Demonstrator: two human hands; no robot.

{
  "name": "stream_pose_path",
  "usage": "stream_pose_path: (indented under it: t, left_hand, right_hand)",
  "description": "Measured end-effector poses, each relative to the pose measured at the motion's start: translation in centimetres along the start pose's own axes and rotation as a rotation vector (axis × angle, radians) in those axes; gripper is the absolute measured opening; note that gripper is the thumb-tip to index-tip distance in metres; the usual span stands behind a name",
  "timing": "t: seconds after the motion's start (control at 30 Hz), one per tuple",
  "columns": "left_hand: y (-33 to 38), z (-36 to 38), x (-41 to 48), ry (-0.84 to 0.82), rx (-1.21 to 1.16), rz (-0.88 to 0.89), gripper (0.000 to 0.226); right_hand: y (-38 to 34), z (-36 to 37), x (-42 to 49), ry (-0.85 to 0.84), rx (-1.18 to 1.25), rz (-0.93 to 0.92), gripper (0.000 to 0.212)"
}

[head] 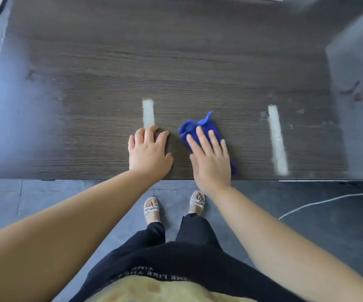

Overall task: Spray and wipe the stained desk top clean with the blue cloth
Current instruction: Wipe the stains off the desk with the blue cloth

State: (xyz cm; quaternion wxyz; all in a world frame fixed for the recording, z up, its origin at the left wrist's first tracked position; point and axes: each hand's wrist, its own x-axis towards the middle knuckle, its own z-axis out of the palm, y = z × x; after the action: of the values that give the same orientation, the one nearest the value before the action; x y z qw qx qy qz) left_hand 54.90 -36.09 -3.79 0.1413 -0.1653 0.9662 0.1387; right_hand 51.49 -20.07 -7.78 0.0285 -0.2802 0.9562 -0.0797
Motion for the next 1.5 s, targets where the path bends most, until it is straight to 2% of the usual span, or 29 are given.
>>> stream_pose_path:
  t: [0.07,0.1,0.13,0.17,0.23,0.3,0.33,0.37,0.4,0.5,0.6,0.67,0.7,0.77,0.83,0.87,0.9,1.03,1.13,1.17,1.23,1.3,1.37,1.43,1.5]
  left_hand:
    - [0.1,0.0,0.0,0.009,0.011,0.007,0.058]
    - [0.1,-0.1,0.0,0.008,0.015,0.010,0.059]
    - [0.0,-0.1,0.0,0.001,0.013,0.012,0.060]
    - [0.0,-0.3,0.0,-0.011,0.009,0.010,0.060]
    - [-0.1,-0.5,0.1,-0.022,-0.011,-0.006,0.059]
    - [-0.3,-0.7,0.1,-0.022,-0.045,-0.013,0.057]
    - [-0.4,-0.7,0.0,-0.019,-0.076,-0.015,0.055]
    - [-0.5,-0.8,-0.1,-0.012,-0.115,-0.020,0.053]
    - [-0.9,-0.9,-0.2,0.003,-0.155,-0.030,0.051]
    - [-2.6,-1.2,-0.9,0.074,-0.175,-0.092,0.048]
    - [-5.5,-1.7,-1.8,0.102,-0.129,-0.228,0.050]
    - [-7.3,-1.9,-2.2,0.076,-0.096,-0.306,0.054]
    - [-8.0,-2.0,-2.3,0.061,-0.076,-0.330,0.057]
    - [-9.4,-2.1,-2.7,0.034,-0.053,-0.357,0.062]
    - [-9.9,-2.1,-2.8,0.007,-0.052,-0.351,0.064]
    - [-10.1,-2.1,-3.0,0.003,-0.072,-0.353,0.063]
    - [-10.2,-2.2,-3.0,0.017,-0.107,-0.361,0.061]
    - [-11.5,-2.9,-3.4,0.138,-0.301,-0.433,0.048]
    - [-12.2,-3.1,-3.9,0.162,-0.325,-0.412,0.044]
    - [-12.4,-3.1,-4.0,0.166,-0.318,-0.400,0.043]
    - [-12.4,-3.1,-4.0,0.155,-0.295,-0.392,0.041]
    - [-12.2,-3.2,-3.8,0.123,-0.279,-0.390,0.041]
    - [-12.2,-3.5,-3.4,0.111,-0.287,-0.398,0.041]
    - [-12.5,-3.7,-3.3,0.094,-0.311,-0.419,0.041]
    - [-12.8,-3.8,-3.2,0.095,-0.325,-0.424,0.039]
  right_hand:
    - [3.3,-1.2,-0.4,-0.089,-0.033,-0.281,0.045]
    - [5.7,-1.5,-0.3,-0.098,-0.065,-0.340,0.045]
    - [8.2,-1.8,0.0,-0.069,-0.097,-0.316,0.046]
    - [10.4,-2.1,0.4,-0.056,-0.104,-0.211,0.047]
    - [12.7,-2.7,1.6,-0.065,-0.030,0.129,0.047]
    - [10.7,-2.3,3.1,0.000,0.019,0.469,0.047]
    - [8.6,-2.0,3.7,0.012,0.033,0.548,0.048]
    - [6.3,-1.5,4.1,0.027,0.041,0.526,0.048]
    - [3.7,-1.0,4.3,0.055,0.043,0.414,0.048]
    - [-2.1,0.3,2.4,0.007,0.004,-0.050,0.047]
    - [-1.5,-0.3,1.7,-0.102,-0.010,-0.394,0.045]
    - [1.2,-0.6,3.9,-0.097,-0.061,-0.531,0.045]
    - [2.3,-0.6,5.6,-0.079,-0.073,-0.504,0.045]
    - [2.6,-0.6,9.4,-0.069,-0.042,-0.276,0.046]
    - [-0.1,-0.4,11.2,-0.046,-0.001,-0.013,0.049]
    - [-2.1,0.1,10.9,-0.019,-0.005,0.024,0.050]
    - [-4.0,0.5,9.8,0.010,-0.008,-0.022,0.050]
    - [-8.4,1.4,3.6,-0.088,-0.029,-0.519,0.048]
    - [-8.1,1.1,7.1,-0.162,-0.029,-0.715,0.045]
    - [-8.1,1.2,9.6,-0.138,-0.051,-0.743,0.045]
    - [-8.3,1.1,14.9,-0.112,-0.046,-0.607,0.046]
    - [-8.4,0.9,18.7,-0.138,-0.018,-0.347,0.045]
    - [-9.5,1.3,18.8,-0.112,-0.005,-0.197,0.045]
    - [-11.2,1.7,15.1,-0.048,-0.014,-0.253,0.047]
    - [-12.2,2.1,9.8,-0.044,-0.007,-0.449,0.047]
